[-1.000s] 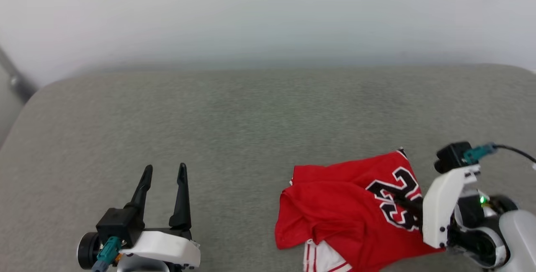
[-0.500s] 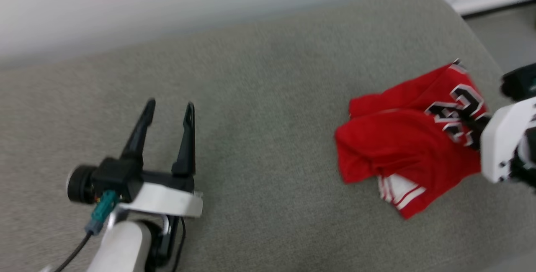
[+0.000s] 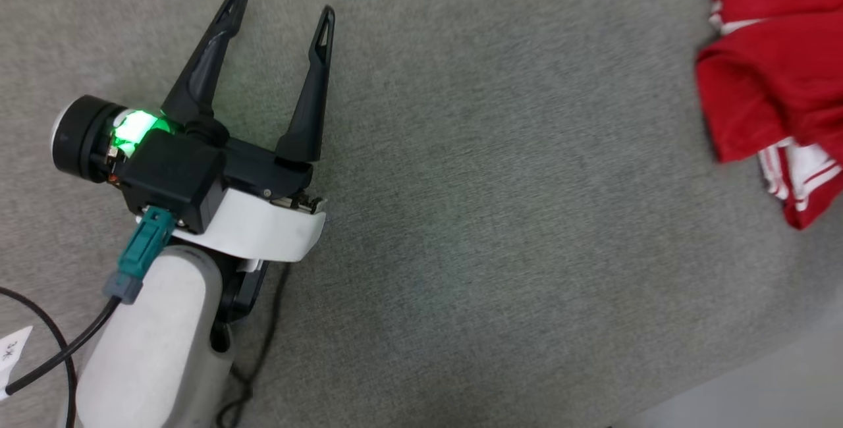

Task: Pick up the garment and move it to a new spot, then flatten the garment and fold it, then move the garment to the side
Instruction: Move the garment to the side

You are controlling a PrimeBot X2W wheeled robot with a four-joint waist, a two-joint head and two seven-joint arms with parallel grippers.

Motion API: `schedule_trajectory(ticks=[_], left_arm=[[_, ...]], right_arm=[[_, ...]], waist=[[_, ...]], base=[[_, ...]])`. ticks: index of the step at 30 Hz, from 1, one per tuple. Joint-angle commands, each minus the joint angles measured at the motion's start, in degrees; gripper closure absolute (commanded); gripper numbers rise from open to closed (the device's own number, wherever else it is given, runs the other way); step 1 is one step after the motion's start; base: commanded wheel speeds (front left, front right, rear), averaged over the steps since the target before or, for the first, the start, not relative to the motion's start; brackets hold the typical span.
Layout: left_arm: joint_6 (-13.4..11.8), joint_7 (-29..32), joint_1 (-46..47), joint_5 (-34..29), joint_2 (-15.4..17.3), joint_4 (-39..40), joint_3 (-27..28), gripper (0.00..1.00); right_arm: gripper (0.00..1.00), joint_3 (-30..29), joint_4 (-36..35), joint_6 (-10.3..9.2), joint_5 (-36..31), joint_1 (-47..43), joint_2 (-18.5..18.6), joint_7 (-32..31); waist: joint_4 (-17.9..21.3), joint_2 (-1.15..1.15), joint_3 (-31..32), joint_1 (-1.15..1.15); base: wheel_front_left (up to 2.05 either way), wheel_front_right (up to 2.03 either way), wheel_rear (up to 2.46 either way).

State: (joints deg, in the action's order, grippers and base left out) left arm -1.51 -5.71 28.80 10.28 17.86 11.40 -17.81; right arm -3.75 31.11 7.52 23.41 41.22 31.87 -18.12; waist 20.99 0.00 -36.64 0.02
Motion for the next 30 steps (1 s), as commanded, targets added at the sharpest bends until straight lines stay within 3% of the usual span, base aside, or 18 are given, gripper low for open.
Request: schedule_trajectory(ticks=[1, 2, 3, 8, 16, 22, 30], left_arm=[[0.25, 0.13, 1.01, -0.28, 0.20, 0.27, -0.30, 0.00], [0.31, 0.10, 1.13, -0.34, 0.19, 0.22, -0.45, 0.00], [0.36, 0.07, 1.17, -0.32, 0.16, 0.10, -0.56, 0.00], [-0.17, -0.89, -0.07, 0.50, -0.13, -1.32, -0.56, 0.00], [-1.40, -4.47, -4.89, 2.89, -1.50, -5.75, 0.03, 0.00], [-3.09, -6.55, -11.57, 5.54, -3.19, -9.68, 0.78, 0.00], [-5.06, -8.06, -20.16, 8.62, -5.14, -13.52, 1.83, 0.00]], right_arm=[[0.96, -1.31, 2.81, -0.06, -0.93, 1.92, -1.34, 2.79], [0.67, -1.95, 4.80, -0.05, -1.85, 2.44, -1.83, 4.36], [0.00, -2.71, 6.77, -0.06, -2.71, 3.02, -2.17, 5.89], [0.00, -6.39, 15.90, -0.06, -5.67, 4.57, -3.74, 9.95], [0.00, -9.45, 22.70, -0.06, -8.62, 1.25, -1.57, 17.12], [0.00, -6.33, 20.99, -0.05, -6.94, -6.03, -1.29, 20.74], [0.00, 0.81, 12.28, -0.05, -3.83, -18.55, -5.61, 22.99]], waist=[[-0.86, 0.00, -4.36, -0.02], [-1.10, 0.00, -4.51, -0.02], [-1.32, 0.00, -4.58, -0.02], [-1.92, 0.00, -2.97, -0.02], [-2.69, 0.00, 6.21, -0.02], [-3.98, 0.00, 16.08, -0.02], [-7.32, 0.00, 26.85, -0.02]], base=[[0.00, 0.00, 0.00], [0.00, 0.00, 0.00], [0.00, 0.00, 0.00], [0.00, 0.00, 0.00], [0.00, 0.00, 0.00], [0.00, 0.00, 0.00], [0.00, 0.00, 0.00]])
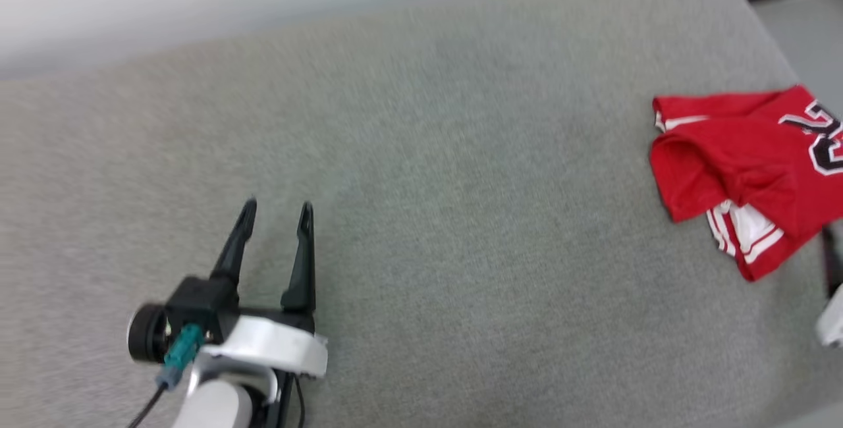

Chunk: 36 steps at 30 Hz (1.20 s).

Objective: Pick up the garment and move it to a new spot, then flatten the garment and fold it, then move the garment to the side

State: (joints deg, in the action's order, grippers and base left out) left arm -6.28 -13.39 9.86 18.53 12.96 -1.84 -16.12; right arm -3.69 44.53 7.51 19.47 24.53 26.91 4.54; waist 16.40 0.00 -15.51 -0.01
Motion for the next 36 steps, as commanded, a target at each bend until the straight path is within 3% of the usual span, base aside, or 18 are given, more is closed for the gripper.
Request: schedule_trajectory(ticks=[1, 12, 22, 36], left_arm=[[-0.37, -0.52, -2.02, 0.64, -0.33, -0.81, 0.32, 0.00], [-1.44, -1.27, -6.98, 2.22, -0.74, -3.96, 1.52, 0.00], [-3.16, -1.49, -10.65, 1.77, 1.73, -4.86, 3.90, 0.00], [-2.94, -1.11, -12.94, 2.26, 1.61, -5.81, 2.58, 0.00]], right_arm=[[0.00, 1.49, -2.69, -0.04, 0.38, -3.23, -1.75, 0.41], [0.00, 3.62, -24.85, -0.04, -2.84, -16.46, -13.00, -0.37], [0.00, 1.25, -44.47, -0.03, -8.73, -26.97, -20.55, -3.85], [0.00, 1.64, -52.62, -0.03, -10.33, -33.79, -23.42, -7.23]], waist=[[-3.27, 0.00, 6.79, 0.01], [-10.85, 0.00, 13.62, 0.01], [-14.95, 0.00, 16.79, 0.01], [-14.70, 0.00, 18.84, 0.01]], base=[[0.00, 0.00, 0.00], [0.00, 0.00, 0.00], [0.00, 0.00, 0.00], [0.00, 0.00, 0.00]])
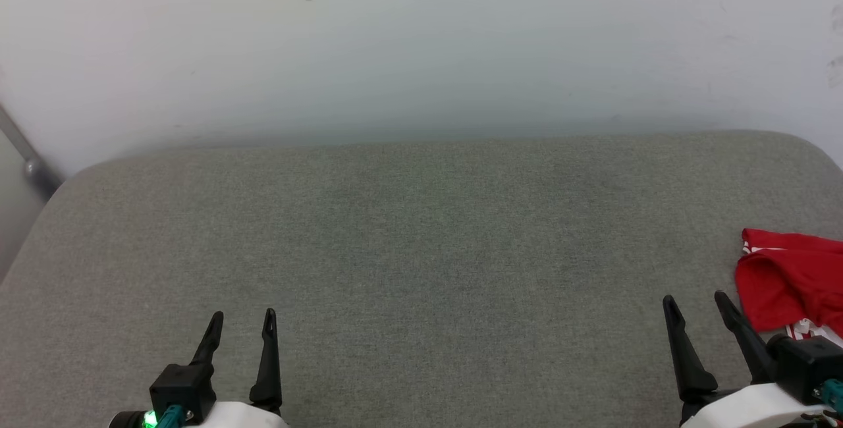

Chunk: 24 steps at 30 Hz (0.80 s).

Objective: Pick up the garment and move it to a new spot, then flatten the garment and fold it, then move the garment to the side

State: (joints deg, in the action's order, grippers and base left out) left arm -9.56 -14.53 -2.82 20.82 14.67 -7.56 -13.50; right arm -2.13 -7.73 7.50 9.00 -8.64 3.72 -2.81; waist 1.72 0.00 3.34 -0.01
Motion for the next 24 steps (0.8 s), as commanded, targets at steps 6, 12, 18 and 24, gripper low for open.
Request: schedule_trajectory(ticks=[6, 12, 18, 24], left_arm=[[0.48, 0.09, 0.59, 0.43, 0.12, -0.67, -0.33, 0.00], [0.30, 0.12, 0.94, 0.54, -0.02, -0.76, -0.62, 0.00], [0.95, 0.78, 0.47, 2.74, -0.67, -1.21, -0.24, 1.00], [2.28, 2.50, 1.27, 8.78, -1.54, -1.67, 1.44, 1.00]], right_arm=[[0.00, 0.13, -0.62, -0.02, -0.34, -0.28, -0.47, -0.38], [0.00, 0.42, -0.55, -0.02, -0.97, 0.03, -0.52, -0.59], [1.00, 0.62, 0.60, 0.00, 1.44, -0.04, -0.35, -0.44], [1.00, 0.34, 2.41, 0.00, 9.02, 1.35, -0.12, -0.66]], waist=[[0.03, 0.00, -0.11, 0.01], [0.11, 0.00, -0.27, 0.01], [0.03, 0.00, -0.39, 0.01], [-0.06, 0.00, -0.55, 0.01]], base=[[0.00, 0.00, 0.00], [0.00, 0.00, 0.00], [0.00, 0.00, 0.00], [0.00, 0.00, 0.00]])
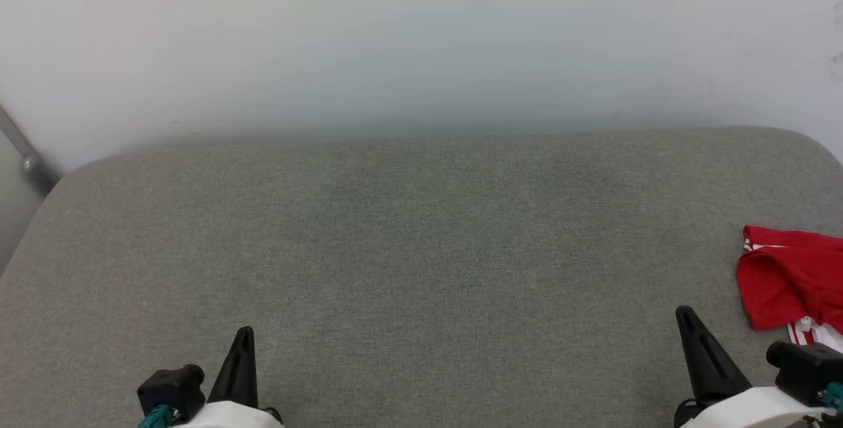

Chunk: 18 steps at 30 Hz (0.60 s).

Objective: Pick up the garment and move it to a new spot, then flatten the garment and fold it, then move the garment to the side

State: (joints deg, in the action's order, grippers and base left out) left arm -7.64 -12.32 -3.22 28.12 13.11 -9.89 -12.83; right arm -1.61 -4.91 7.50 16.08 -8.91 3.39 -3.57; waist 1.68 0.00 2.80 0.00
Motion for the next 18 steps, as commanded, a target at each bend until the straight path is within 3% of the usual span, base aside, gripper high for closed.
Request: schedule_trajectory(ticks=[1, 18], left_arm=[[0.58, 0.56, 1.81, 2.43, -0.11, 0.56, 1.04, 1.00], [3.94, 4.64, 3.83, 16.71, -2.26, -0.75, 5.13, 1.00]], right_arm=[[1.00, -0.20, -0.10, 0.00, 3.09, 1.85, 0.26, 0.08], [1.00, -0.65, 4.30, 0.00, 20.42, 5.11, 0.63, -0.12]], waist=[[-0.03, 0.00, -0.04, 0.00], [-0.27, 0.00, -0.47, 0.00]], base=[[0.00, 0.00, 0.00], [0.00, 0.00, 0.00]])
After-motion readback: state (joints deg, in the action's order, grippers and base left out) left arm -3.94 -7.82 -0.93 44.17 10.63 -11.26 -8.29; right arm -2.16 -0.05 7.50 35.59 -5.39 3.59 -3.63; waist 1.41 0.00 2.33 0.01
